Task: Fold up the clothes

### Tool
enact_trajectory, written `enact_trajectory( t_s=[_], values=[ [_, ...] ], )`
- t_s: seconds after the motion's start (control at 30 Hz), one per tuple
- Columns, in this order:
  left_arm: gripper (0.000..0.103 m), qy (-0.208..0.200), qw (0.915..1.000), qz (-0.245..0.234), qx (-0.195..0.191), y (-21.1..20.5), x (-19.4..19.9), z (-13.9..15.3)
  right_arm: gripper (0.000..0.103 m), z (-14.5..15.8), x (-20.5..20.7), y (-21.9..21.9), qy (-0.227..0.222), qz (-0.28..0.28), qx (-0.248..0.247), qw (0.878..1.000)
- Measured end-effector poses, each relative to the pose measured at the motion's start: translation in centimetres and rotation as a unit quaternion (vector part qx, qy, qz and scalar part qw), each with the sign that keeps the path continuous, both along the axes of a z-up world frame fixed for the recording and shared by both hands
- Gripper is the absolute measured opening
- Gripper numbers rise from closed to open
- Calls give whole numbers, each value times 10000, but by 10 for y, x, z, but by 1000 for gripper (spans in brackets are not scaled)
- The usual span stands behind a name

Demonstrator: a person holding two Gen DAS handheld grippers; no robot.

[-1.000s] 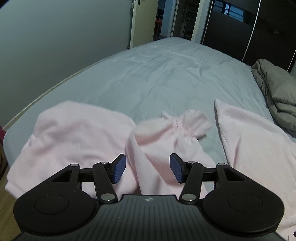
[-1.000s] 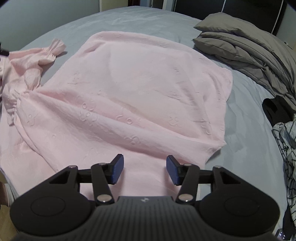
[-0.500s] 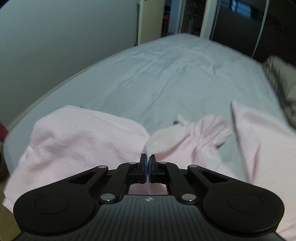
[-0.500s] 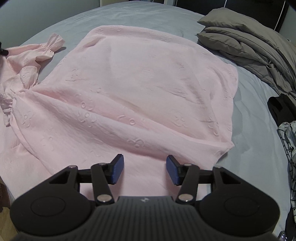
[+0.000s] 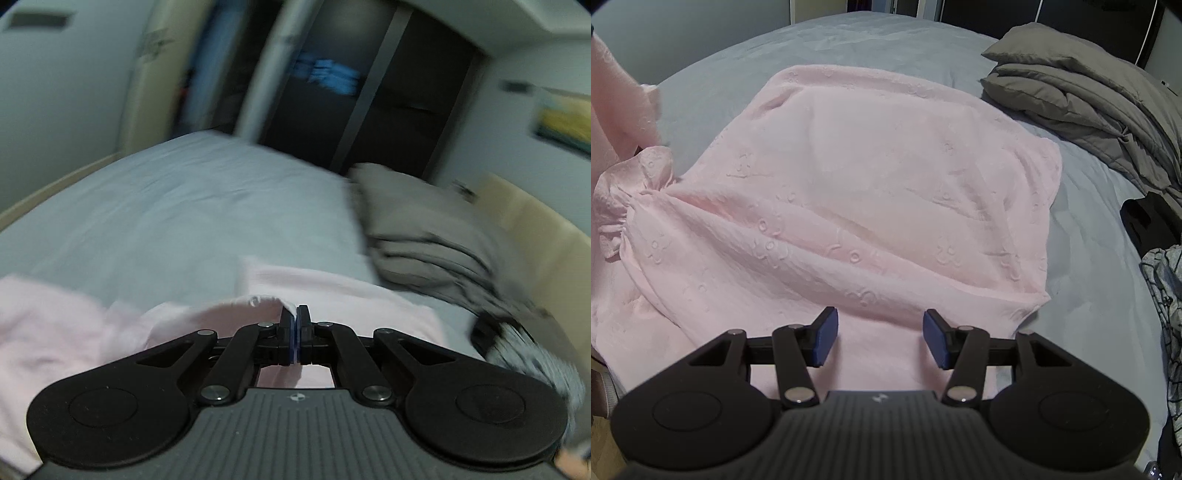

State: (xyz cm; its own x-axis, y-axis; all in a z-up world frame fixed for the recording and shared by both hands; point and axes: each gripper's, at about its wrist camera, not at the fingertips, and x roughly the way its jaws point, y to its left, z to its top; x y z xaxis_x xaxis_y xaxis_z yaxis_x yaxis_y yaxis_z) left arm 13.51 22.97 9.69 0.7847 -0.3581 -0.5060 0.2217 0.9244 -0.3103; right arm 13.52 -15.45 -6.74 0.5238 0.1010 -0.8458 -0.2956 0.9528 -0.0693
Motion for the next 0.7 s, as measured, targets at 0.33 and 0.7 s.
enact_trajectory(
  t_s=[0.33,0.7],
  values=[
    [0,348,9694,-2087,1247,-144,-55,-55,55,17,-2,-21,-136,-324,173,9992],
    [0,1063,9388,-2631,1954,-178,-89,-123,55,17,-7,-24,-78,-250,188,9995]
  ],
)
